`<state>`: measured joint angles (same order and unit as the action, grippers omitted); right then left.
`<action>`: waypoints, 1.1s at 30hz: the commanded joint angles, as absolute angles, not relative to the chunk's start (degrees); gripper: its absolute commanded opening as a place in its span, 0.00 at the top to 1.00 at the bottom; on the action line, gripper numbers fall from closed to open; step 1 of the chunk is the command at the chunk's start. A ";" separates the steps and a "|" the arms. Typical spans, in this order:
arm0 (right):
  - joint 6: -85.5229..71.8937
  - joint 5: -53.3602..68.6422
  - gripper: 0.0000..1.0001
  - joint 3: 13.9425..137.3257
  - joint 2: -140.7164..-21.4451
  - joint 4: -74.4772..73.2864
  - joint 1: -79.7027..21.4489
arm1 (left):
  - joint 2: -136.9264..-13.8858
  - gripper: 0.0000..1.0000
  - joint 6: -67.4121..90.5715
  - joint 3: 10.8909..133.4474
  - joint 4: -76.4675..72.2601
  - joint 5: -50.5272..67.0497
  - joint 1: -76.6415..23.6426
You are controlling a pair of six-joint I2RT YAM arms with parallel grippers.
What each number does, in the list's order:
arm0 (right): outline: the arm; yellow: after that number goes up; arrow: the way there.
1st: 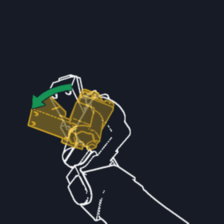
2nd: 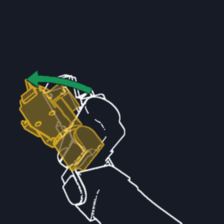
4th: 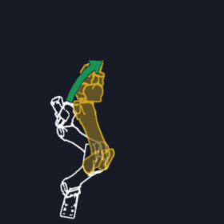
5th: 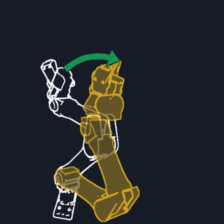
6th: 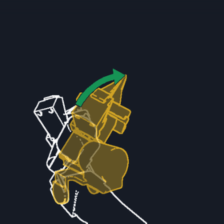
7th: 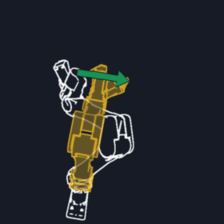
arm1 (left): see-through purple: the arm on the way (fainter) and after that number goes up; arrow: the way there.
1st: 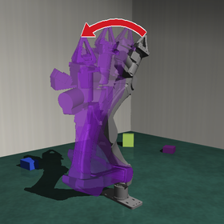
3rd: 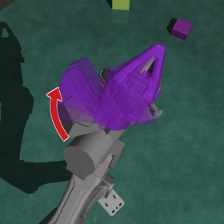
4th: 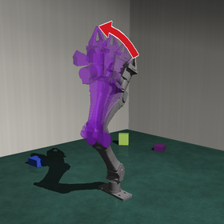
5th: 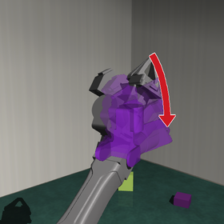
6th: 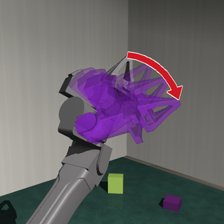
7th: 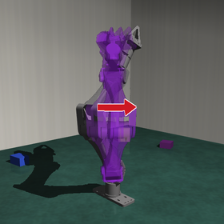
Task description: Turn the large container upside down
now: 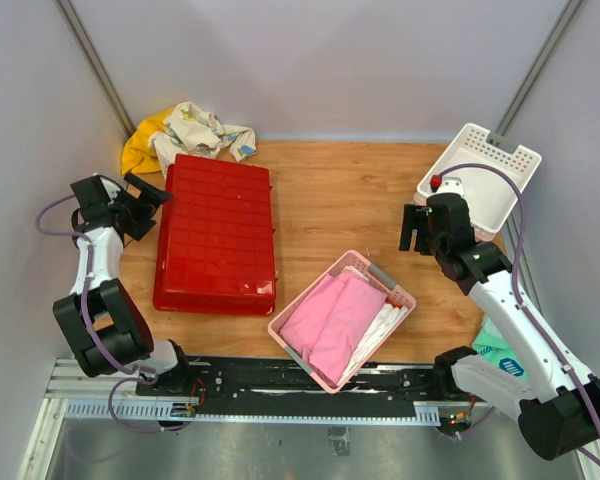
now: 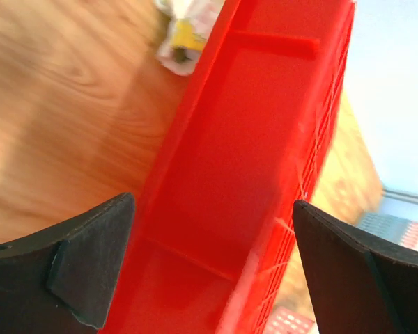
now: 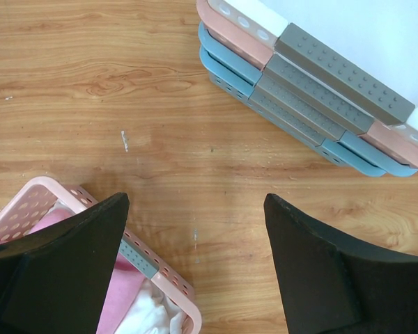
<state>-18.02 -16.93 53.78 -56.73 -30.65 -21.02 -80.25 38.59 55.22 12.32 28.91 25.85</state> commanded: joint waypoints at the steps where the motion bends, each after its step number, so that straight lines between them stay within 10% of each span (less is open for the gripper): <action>1: -18.67 -16.62 0.19 53.45 -56.86 -29.62 -21.75 | -78.96 0.01 26.86 59.68 25.74 13.63 26.38; 8: -18.60 -16.51 0.19 53.29 -56.43 -29.66 -21.80 | -75.49 0.01 22.57 66.37 28.99 2.23 24.35; 12: -19.01 -16.13 0.19 53.05 -56.27 -29.47 -21.80 | -76.64 0.01 18.74 74.02 29.77 -12.71 3.45; 23: -21.37 -13.87 0.20 52.43 -52.69 -31.18 -21.84 | -110.74 0.01 12.57 105.84 35.01 -25.25 -27.60; 33: -21.79 -14.79 0.20 52.56 -50.80 -33.59 -21.81 | -129.42 0.02 7.58 122.17 34.68 -34.30 -31.31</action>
<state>-21.06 -14.44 52.73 -51.42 -31.90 -21.02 -127.92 10.81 116.05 35.00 -27.62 -32.40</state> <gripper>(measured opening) 0.799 0.979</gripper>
